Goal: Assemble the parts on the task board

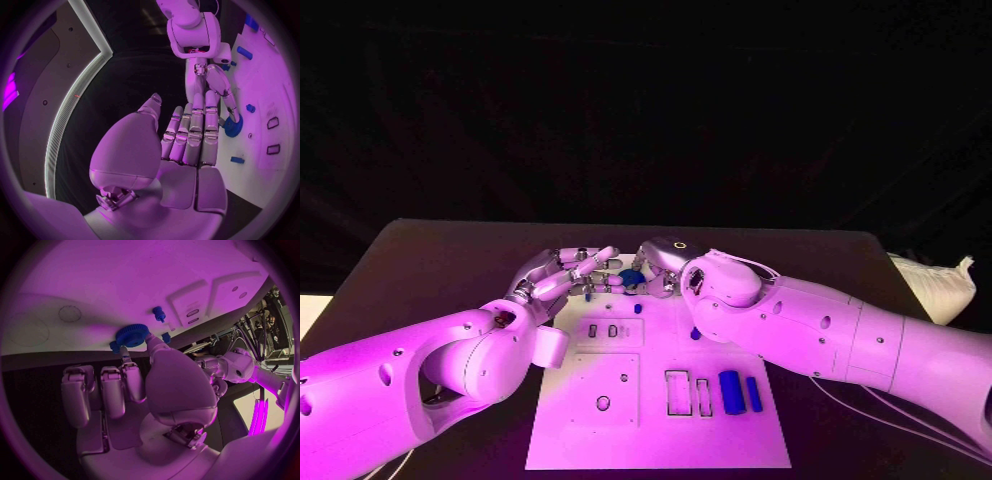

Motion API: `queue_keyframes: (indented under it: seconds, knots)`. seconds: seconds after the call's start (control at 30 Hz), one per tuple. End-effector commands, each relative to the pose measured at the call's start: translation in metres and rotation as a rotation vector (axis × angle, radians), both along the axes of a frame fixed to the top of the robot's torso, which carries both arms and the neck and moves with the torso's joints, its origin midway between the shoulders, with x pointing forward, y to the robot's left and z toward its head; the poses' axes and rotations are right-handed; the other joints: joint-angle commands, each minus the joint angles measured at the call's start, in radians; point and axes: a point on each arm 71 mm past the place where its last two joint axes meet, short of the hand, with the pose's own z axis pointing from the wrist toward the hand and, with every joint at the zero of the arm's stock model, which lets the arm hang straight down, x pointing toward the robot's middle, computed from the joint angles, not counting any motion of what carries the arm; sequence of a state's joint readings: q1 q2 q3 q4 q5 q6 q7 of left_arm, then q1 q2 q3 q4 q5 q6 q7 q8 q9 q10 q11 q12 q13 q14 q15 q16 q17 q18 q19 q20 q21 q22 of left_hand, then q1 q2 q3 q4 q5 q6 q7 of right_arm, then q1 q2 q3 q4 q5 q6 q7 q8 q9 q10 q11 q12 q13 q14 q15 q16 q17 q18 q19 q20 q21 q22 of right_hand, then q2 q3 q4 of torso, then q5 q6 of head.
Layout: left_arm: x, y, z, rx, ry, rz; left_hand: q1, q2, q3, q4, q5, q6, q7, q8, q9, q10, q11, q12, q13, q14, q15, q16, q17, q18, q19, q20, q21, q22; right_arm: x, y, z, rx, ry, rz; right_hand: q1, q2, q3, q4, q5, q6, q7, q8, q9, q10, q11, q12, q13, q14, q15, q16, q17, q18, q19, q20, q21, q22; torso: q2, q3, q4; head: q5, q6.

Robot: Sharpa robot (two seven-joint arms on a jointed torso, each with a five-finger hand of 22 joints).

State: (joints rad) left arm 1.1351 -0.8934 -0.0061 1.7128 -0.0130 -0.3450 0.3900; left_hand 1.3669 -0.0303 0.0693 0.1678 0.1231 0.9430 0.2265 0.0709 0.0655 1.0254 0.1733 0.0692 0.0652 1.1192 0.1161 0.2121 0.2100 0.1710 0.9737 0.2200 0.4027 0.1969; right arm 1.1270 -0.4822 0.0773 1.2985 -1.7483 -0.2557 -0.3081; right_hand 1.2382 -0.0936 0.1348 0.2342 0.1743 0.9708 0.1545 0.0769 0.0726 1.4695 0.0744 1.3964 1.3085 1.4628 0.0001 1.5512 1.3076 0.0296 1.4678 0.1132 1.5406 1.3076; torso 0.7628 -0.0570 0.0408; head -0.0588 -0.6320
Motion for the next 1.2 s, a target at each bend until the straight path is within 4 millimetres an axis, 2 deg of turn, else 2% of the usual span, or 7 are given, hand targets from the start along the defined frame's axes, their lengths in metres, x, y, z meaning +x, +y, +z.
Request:
queue_keyframes:
  seconds: [0.03,0.2,0.4,0.63,0.77,0.93,1.2]
  knots:
    - [-0.001,-0.002,0.001,-0.006,-0.002,-0.026,-0.002,0.011,0.001,-0.007,-0.003,-0.001,0.005,-0.007,-0.001,-0.006,0.003,-0.006,-0.001,-0.008,0.003,-0.007,0.002,0.007,-0.006,-0.001,0.004,0.001,0.000,-0.002,-0.003,-0.007,0.028,0.001,-0.007,0.004,-0.001,0.007,0.011,0.013,-0.002,0.007,0.002,0.022,-0.006,0.009,0.141,0.097,-0.001,-0.004,0.214,-0.011,0.042,0.000,-0.002,0.187,0.001,0.0007,-0.0001,-0.004,0.001]
    - [0.000,-0.001,0.000,-0.004,0.002,-0.029,-0.002,0.012,0.001,-0.009,-0.003,-0.003,0.005,-0.007,-0.001,-0.009,0.004,-0.007,-0.001,-0.011,0.004,-0.009,0.003,0.007,-0.008,0.000,0.004,0.001,-0.002,-0.011,0.002,0.078,-0.040,-0.011,-0.001,0.020,0.004,0.010,0.052,0.033,-0.009,0.010,0.002,0.028,-0.013,0.019,0.149,0.098,-0.006,-0.002,0.219,-0.012,0.047,-0.005,0.000,0.193,0.001,0.0015,0.0004,-0.001,0.004]
    - [0.001,0.002,0.000,0.000,0.000,-0.021,-0.002,0.012,0.001,-0.009,-0.003,-0.003,0.005,-0.007,-0.001,-0.009,0.004,-0.007,-0.001,-0.011,0.004,-0.009,0.003,0.007,-0.008,0.000,0.004,0.001,-0.009,-0.033,0.019,0.272,-0.152,0.018,0.020,0.022,0.010,-0.003,0.051,0.030,-0.008,0.002,-0.001,0.027,-0.013,0.015,0.146,0.097,-0.007,-0.004,0.214,-0.012,0.046,-0.007,0.000,0.192,-0.001,0.0008,-0.0031,0.000,0.009]
    - [0.005,0.011,-0.001,0.008,-0.006,0.003,-0.002,0.012,0.001,-0.010,-0.003,-0.004,0.006,-0.008,-0.001,-0.010,0.004,-0.007,-0.001,-0.012,0.004,-0.009,0.003,0.006,-0.009,0.000,0.004,0.001,-0.013,-0.083,0.033,0.338,-0.103,0.021,0.031,0.006,0.001,-0.013,0.023,0.027,-0.007,-0.006,-0.003,0.024,-0.012,0.008,0.143,0.097,-0.007,-0.005,0.212,-0.012,0.046,-0.007,0.000,0.192,-0.010,0.0046,-0.0217,0.011,0.010]
    - [0.007,0.017,-0.002,0.011,-0.008,0.017,-0.002,0.012,0.001,-0.010,-0.003,-0.004,0.005,-0.007,-0.001,-0.010,0.004,-0.007,-0.001,-0.012,0.004,-0.010,0.004,0.006,-0.009,0.000,0.004,0.001,-0.015,-0.120,0.033,0.342,-0.029,0.050,0.094,0.009,0.019,-0.058,0.030,0.029,-0.005,-0.009,-0.003,0.023,-0.012,0.007,0.143,0.097,-0.006,-0.004,0.214,-0.013,0.048,-0.007,0.001,0.196,-0.014,0.0066,-0.0330,0.017,0.010]
    - [0.009,0.023,-0.003,0.013,-0.008,0.035,-0.002,0.012,0.001,-0.010,-0.003,-0.004,0.005,-0.007,-0.001,-0.011,0.004,-0.006,-0.001,-0.012,0.004,-0.010,0.004,0.006,-0.009,0.000,0.004,0.001,-0.018,-0.159,0.031,0.350,0.019,0.046,0.141,-0.001,0.029,-0.100,0.037,0.032,-0.003,-0.010,-0.004,0.022,-0.011,0.002,0.141,0.097,-0.006,-0.005,0.212,-0.013,0.049,-0.006,0.001,0.197,-0.014,0.0142,-0.0470,0.020,0.014]
    - [0.014,0.030,-0.006,0.007,-0.001,0.066,0.000,0.014,0.002,-0.012,-0.003,-0.004,0.004,-0.007,-0.001,-0.010,0.004,-0.005,-0.001,-0.012,0.004,-0.010,0.005,0.007,-0.010,0.001,0.004,0.002,-0.014,-0.197,0.012,0.328,0.062,-0.033,0.151,-0.009,0.028,-0.115,0.029,0.031,-0.003,-0.011,-0.004,0.019,-0.010,-0.003,0.138,0.096,-0.005,-0.007,0.208,-0.012,0.046,-0.006,0.000,0.194,-0.020,0.0212,-0.0508,0.012,0.015]
